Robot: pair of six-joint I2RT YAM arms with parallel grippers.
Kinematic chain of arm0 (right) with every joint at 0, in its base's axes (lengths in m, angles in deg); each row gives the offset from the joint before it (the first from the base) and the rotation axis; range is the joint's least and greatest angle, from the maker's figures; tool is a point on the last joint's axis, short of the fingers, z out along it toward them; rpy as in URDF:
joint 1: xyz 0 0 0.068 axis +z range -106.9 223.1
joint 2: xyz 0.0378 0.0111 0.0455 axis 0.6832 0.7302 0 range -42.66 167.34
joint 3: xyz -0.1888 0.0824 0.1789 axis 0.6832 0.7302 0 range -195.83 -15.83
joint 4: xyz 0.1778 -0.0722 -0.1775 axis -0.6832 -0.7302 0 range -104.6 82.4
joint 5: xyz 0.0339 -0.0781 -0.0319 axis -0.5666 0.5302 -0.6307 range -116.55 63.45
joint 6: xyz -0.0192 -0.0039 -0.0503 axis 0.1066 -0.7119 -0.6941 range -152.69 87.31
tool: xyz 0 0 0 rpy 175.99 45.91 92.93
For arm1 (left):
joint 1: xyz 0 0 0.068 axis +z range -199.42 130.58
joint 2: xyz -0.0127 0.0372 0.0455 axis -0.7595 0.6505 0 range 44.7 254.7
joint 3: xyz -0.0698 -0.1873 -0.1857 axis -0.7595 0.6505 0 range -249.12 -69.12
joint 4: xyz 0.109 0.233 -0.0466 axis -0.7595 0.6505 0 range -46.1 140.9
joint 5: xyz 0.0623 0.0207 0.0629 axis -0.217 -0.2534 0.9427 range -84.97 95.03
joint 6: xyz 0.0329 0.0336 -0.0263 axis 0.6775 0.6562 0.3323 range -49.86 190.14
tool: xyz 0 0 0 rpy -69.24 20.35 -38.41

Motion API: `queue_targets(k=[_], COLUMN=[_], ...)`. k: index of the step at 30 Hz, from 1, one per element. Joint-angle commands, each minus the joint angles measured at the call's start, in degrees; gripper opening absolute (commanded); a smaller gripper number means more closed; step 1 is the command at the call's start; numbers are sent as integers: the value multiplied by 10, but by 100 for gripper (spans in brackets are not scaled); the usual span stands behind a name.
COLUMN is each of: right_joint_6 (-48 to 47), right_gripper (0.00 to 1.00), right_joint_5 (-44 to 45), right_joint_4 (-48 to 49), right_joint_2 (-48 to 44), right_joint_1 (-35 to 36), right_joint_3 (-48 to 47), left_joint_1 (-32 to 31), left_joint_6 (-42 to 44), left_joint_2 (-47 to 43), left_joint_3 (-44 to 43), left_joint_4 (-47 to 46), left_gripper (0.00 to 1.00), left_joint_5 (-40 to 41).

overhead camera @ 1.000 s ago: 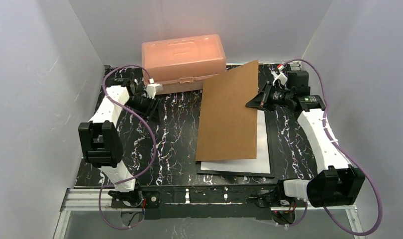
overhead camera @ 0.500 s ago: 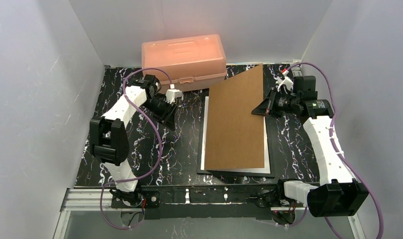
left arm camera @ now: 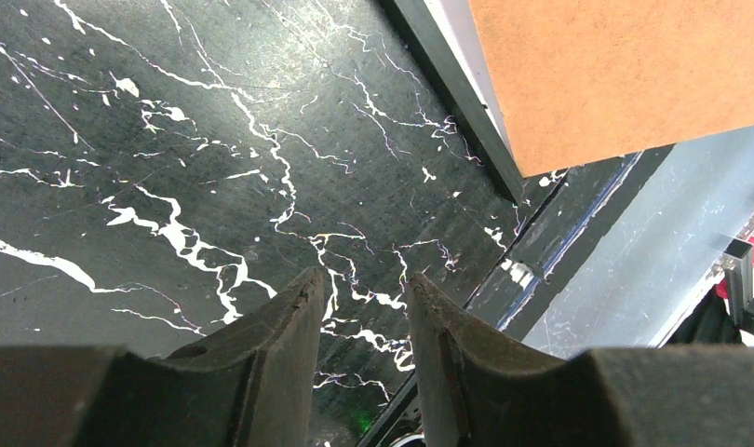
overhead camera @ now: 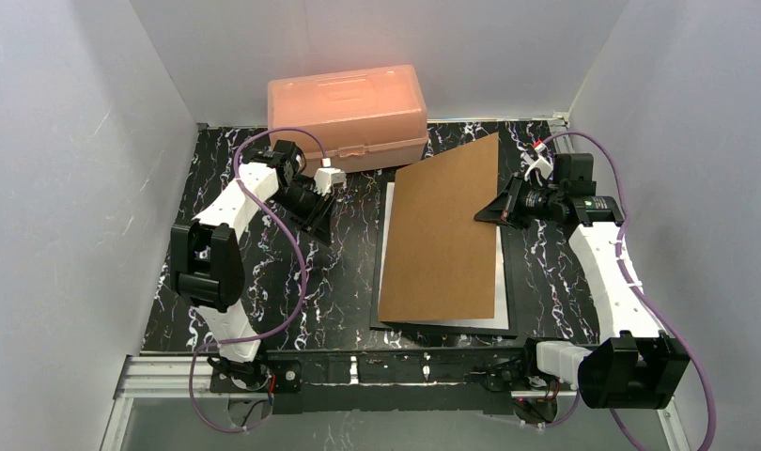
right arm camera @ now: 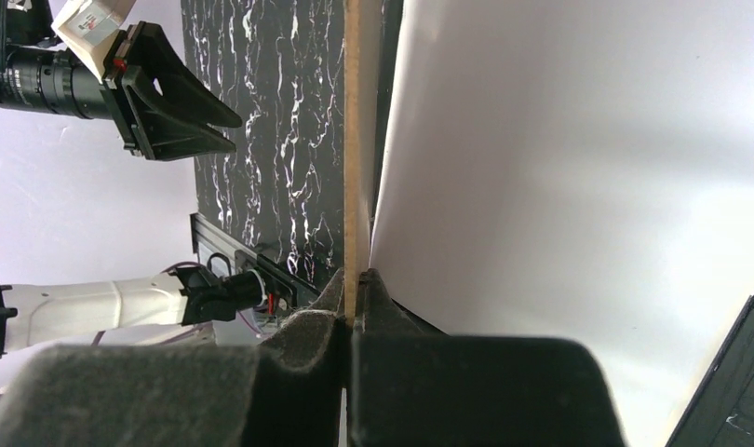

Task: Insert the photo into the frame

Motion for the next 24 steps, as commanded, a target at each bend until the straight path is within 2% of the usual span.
queue_targets(k=[1, 10, 24], right_joint_6=[14, -7, -21], right_gripper=[1, 1, 1], right_joint_5=[-47, -31, -28], right_joint_4=[41, 28, 44], right_joint_2=[-23, -6, 29], right_joint_1=[-1, -1, -1], right_joint_3=[14, -5, 40], left_joint_1=[1, 1, 0], left_joint_6=[4, 5, 0], left_joint_2=[-6, -11, -7], left_joint_3=[10, 14, 13], left_joint_4=[4, 0, -8], left_gripper=[37, 36, 35], left_joint_5=[1, 7, 4])
